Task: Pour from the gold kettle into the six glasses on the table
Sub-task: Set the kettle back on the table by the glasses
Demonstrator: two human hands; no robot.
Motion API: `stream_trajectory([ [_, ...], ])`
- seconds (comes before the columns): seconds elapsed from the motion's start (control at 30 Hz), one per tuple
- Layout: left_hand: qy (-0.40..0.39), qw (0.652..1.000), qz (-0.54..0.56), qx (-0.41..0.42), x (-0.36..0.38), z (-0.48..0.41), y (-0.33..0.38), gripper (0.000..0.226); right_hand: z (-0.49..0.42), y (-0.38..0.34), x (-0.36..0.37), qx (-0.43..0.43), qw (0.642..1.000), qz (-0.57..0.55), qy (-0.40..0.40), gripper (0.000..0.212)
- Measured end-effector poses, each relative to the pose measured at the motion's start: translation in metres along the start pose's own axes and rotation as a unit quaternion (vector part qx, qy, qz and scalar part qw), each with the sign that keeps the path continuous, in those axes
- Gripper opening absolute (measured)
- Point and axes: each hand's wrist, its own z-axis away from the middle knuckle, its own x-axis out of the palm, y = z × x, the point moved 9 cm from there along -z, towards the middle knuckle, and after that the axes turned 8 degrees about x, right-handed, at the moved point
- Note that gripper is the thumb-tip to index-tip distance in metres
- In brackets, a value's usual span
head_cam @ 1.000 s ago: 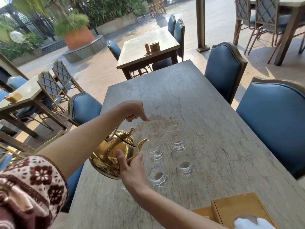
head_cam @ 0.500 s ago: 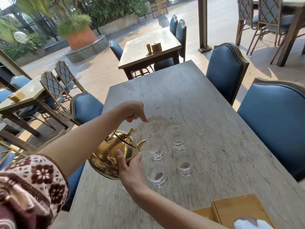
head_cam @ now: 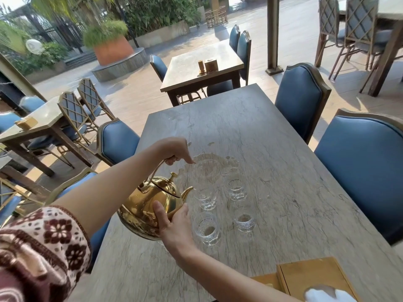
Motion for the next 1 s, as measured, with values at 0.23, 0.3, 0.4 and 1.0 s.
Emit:
stream_trajectory([
  [0.23, 0.028, 0.997, 0.068, 0.029, -0.005, 0.019, -0.018, 0.021, 0.002, 0.006, 0.004, -0.014, 0.998, 0.054, 0.006, 0.153],
  [0.3, 0.045, 0.994, 0.094, 0.037, -0.011, 0.027, -0.024, 0.033, 0.004, 0.001, 0.004, -0.029, 0.997, 0.073, 0.006, 0.147],
  [0.4, 0.075, 0.988, 0.125, 0.05, -0.025, 0.043, -0.033, 0.037, 0.005, -0.008, 0.01, -0.06, 0.994, 0.091, 0.002, 0.127],
  [1.0, 0.361, 0.862, 0.337, 0.118, -0.098, 0.095, -0.124, 0.039, -0.054, -0.086, 0.023, -0.22, 0.939, 0.264, -0.01, 0.098],
])
